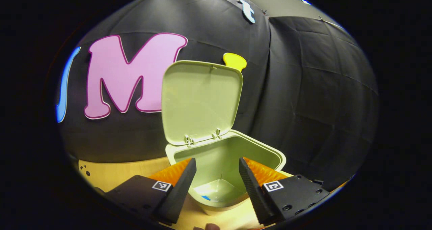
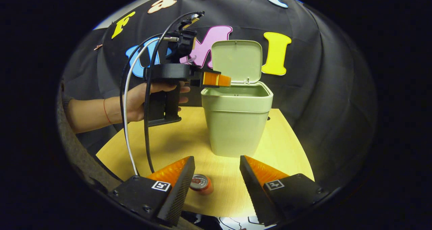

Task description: Press the lid of the desktop garbage bin to open it, pick up the crumpled paper on the desktop and throw it into the bin, then pick up the pop can on the desktop and drop it into the bin, and finally close the garbage bin lid.

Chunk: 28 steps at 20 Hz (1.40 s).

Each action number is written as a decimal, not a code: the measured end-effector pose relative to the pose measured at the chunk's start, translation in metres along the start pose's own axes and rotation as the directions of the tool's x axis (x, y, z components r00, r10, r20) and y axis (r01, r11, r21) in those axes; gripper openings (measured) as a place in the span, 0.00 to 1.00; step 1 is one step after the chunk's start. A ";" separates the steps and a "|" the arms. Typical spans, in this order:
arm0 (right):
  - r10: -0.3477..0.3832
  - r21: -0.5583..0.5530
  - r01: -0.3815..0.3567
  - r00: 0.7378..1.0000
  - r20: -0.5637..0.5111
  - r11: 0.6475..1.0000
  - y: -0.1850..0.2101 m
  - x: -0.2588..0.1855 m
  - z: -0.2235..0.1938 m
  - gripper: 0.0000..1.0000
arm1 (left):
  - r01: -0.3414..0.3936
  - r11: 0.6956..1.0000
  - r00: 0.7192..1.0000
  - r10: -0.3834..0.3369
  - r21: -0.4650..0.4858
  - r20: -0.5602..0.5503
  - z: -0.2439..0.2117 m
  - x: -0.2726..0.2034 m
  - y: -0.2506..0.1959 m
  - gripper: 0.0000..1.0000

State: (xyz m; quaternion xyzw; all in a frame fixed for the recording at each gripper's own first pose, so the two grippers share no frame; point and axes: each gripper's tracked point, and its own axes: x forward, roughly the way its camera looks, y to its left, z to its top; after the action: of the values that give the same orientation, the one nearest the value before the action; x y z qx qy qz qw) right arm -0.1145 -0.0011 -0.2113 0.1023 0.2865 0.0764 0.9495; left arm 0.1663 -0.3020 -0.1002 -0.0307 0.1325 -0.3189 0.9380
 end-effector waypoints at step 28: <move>0.113 -0.121 -0.171 0.917 -0.382 0.978 0.046 0.091 -0.139 0.93 | -0.432 0.897 0.902 0.431 -0.097 -0.031 -0.052 -0.254 0.157 0.89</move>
State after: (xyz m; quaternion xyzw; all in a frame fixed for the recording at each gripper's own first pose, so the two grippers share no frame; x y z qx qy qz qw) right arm -0.1215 0.0828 -0.3622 0.0340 0.4468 0.1850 0.8746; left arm 0.0515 -0.0214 -0.1145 -0.0469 0.1560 -0.0962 0.9819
